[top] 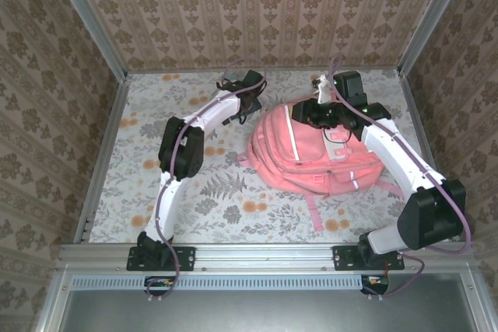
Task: Pack the student bag
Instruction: Open the student bag at the center of the table.
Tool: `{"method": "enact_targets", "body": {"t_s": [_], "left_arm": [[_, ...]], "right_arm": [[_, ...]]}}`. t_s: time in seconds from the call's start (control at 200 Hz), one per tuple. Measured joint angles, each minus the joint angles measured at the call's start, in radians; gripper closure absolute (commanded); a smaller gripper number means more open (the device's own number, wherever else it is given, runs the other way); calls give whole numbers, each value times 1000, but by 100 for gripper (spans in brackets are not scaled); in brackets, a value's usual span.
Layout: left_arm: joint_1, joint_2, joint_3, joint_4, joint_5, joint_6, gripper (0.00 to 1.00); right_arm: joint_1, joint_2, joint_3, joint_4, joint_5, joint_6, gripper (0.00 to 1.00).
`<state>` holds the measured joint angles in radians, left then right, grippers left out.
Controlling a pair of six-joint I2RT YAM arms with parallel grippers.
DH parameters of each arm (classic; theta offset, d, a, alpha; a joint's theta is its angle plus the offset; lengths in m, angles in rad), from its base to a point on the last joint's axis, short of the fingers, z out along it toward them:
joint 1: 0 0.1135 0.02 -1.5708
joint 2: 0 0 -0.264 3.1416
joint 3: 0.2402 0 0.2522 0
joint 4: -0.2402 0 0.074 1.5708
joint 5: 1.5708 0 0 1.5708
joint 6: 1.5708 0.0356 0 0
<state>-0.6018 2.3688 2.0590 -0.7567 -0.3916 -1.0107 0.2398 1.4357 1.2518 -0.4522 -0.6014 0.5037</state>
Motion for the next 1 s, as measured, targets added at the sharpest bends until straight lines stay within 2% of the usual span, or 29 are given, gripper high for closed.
{"method": "enact_targets", "body": {"t_s": [0.05, 0.1, 0.135, 0.475, 0.675, 1.0], "left_arm": [[2, 16, 23, 0, 1, -10, 0], [2, 30, 44, -3, 1, -18, 0], [1, 39, 57, -6, 2, -22, 0], [8, 55, 44, 70, 40, -13, 0], [7, 44, -41, 114, 63, 11, 0], [9, -10, -51, 183, 82, 63, 0]], "right_arm": [[8, 0, 0, -1, 11, -5, 66], [18, 0, 0, -4, 25, -8, 58], [23, 2, 0, -8, 34, -11, 56], [102, 54, 2, -64, 164, -74, 55], [148, 117, 32, -133, 315, -131, 56], [249, 246, 124, -203, 535, -214, 49]]}}
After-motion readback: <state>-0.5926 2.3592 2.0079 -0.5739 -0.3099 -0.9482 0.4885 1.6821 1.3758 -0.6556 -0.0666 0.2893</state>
